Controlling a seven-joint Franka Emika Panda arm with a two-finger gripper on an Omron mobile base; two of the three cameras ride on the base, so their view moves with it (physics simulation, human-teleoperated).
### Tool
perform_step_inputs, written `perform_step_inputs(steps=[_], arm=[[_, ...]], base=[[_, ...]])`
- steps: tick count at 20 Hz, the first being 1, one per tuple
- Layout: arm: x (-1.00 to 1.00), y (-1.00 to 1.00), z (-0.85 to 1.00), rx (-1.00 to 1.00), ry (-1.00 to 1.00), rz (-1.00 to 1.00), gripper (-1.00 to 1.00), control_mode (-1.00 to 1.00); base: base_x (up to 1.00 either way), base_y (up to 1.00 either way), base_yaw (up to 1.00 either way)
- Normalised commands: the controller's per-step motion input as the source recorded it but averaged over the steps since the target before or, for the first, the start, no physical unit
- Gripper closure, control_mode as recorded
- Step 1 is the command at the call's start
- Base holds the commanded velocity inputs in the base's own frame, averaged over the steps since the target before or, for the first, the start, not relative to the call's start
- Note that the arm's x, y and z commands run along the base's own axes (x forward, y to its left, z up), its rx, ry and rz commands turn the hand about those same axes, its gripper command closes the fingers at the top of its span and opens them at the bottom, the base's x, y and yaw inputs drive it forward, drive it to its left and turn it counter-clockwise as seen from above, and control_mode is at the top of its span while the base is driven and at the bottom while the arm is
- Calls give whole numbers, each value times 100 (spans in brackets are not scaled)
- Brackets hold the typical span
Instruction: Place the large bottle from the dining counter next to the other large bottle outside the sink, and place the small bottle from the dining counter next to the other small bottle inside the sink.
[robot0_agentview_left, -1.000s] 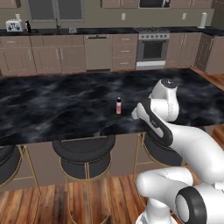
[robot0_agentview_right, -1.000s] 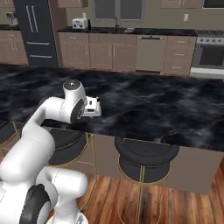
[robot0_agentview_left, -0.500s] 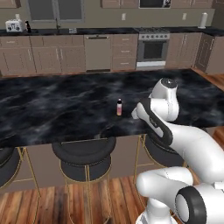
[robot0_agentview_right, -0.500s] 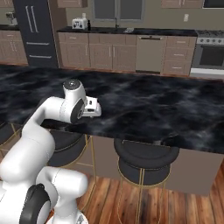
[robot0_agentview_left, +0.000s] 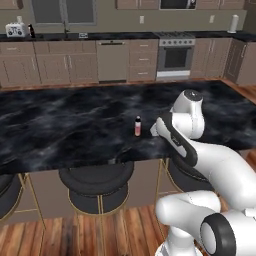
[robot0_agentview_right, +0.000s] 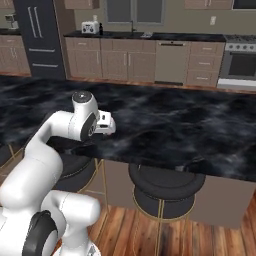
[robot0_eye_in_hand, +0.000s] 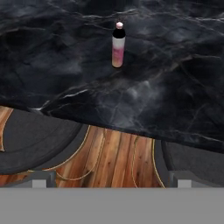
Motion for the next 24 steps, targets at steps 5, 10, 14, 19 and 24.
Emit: perform_step_inputs(steps=[5,10,14,19,24], arm=[[0,0,0,0,0,0,-100,100],[0,0,0,0,0,0,-100,100],[0,0,0,0,0,0,-100,100],[0,0,0,0,0,0,-100,100],[0,0,0,0,0,0,-100,100]], base=[[36,0,0],[36,0,0],[35,0,0],[18,0,0],[11,0,0]])
